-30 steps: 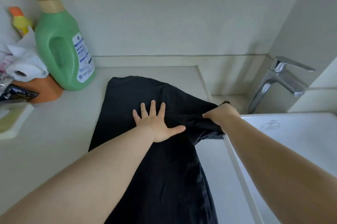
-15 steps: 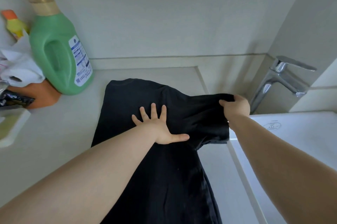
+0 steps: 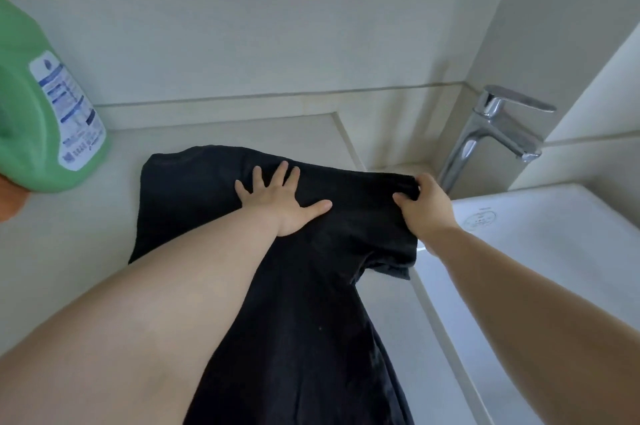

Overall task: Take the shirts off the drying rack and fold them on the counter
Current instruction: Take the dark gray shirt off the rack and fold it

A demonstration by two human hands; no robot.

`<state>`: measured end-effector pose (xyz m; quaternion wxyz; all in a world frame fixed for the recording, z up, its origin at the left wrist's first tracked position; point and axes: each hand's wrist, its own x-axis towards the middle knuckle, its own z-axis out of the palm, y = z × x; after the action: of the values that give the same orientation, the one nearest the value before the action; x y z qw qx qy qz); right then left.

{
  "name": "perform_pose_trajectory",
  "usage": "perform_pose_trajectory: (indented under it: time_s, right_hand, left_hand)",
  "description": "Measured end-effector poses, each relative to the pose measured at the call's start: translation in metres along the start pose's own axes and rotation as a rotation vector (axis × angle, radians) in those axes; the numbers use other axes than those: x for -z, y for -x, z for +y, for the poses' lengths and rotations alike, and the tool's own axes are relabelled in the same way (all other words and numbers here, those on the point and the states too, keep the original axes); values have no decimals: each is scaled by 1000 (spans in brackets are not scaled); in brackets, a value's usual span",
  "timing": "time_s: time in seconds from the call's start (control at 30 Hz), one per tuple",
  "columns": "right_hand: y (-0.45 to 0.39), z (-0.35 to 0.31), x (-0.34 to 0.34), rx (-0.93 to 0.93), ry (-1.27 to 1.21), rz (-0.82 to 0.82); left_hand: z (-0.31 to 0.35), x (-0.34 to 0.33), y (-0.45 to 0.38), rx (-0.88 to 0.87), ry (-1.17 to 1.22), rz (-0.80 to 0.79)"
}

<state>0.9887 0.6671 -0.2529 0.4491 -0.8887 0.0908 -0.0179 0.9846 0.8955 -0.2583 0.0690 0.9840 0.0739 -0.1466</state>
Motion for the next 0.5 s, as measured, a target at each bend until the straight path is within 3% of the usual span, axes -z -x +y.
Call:
perform_pose_trajectory:
  time_s: [0.07,0.17,0.23,0.37,0.43,0.5]
  right_hand:
    - [-3,7,1,-99,-23,-54]
    - [-3,3,16,-293,-203,-306]
    - [-5,1,20,-279,-191,-464]
    - [-1,-14,15,-118,-205,-411]
    - [6,-21,10,-74,-173,-398]
    - [13,-34,10,-46,-147,-404]
  left_hand:
    - [4,1,-1,19,-5,-11]
    - [7,4,-1,13,-18,-50]
    - [8,6,-3,11,1,-66]
    - [18,-5,7,-97,-52,71]
    - [21,-13,12,-125,-83,16]
    - [18,-4,13,-139,109,-38]
